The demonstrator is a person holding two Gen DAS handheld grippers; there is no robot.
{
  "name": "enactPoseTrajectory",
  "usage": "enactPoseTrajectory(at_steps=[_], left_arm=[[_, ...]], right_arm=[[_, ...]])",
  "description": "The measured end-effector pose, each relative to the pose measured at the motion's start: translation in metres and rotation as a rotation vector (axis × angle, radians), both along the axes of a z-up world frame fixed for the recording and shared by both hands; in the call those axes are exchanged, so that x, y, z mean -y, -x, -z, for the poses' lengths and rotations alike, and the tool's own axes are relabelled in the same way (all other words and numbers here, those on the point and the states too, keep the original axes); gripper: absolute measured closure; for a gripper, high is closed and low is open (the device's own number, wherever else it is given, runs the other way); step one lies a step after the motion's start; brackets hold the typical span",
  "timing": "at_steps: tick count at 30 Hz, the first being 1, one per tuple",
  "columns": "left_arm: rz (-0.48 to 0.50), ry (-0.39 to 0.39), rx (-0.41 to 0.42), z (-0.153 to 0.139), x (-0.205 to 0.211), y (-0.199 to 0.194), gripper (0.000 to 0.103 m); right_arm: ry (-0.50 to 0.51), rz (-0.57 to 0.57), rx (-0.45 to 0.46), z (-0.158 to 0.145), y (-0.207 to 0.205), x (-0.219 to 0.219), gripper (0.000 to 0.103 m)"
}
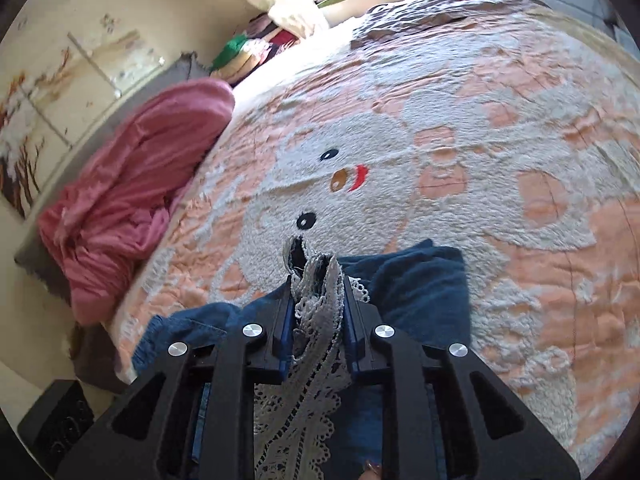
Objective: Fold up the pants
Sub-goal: 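Lift the lace-trimmed leg with the left tool and fold it over the denim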
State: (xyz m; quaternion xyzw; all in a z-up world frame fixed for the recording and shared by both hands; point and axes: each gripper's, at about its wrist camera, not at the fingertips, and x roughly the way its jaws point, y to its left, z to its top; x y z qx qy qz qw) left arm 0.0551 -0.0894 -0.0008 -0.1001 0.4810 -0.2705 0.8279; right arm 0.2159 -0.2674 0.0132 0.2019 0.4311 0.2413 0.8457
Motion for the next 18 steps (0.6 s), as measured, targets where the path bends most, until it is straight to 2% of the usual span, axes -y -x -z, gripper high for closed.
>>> enactPoseTrajectory(at_steps=[5, 8, 13, 18], left_arm=[[0.081, 0.068, 0.037, -0.020, 0.026, 0.002, 0.098], [0.116, 0.107, 0.050, -0.027, 0.033, 0.004, 0.098], [0.089, 0.146, 0.022, -0.023, 0.012, 0.009, 0.098], [0.002, 0.177, -0.060, -0.007, -0.020, 0.010, 0.098]], right_arm=[[-0.116, 0.143, 0.033, -0.016, 0.021, 0.066, 0.085], [-0.102, 0.170, 0.065, -0.031, 0.024, 0.076, 0.085], [-0.021, 0.093, 0.085, -0.043, 0.013, 0.035, 0.085], [0.200, 0.013, 0.053, -0.023, -0.013, -0.042, 0.085]])
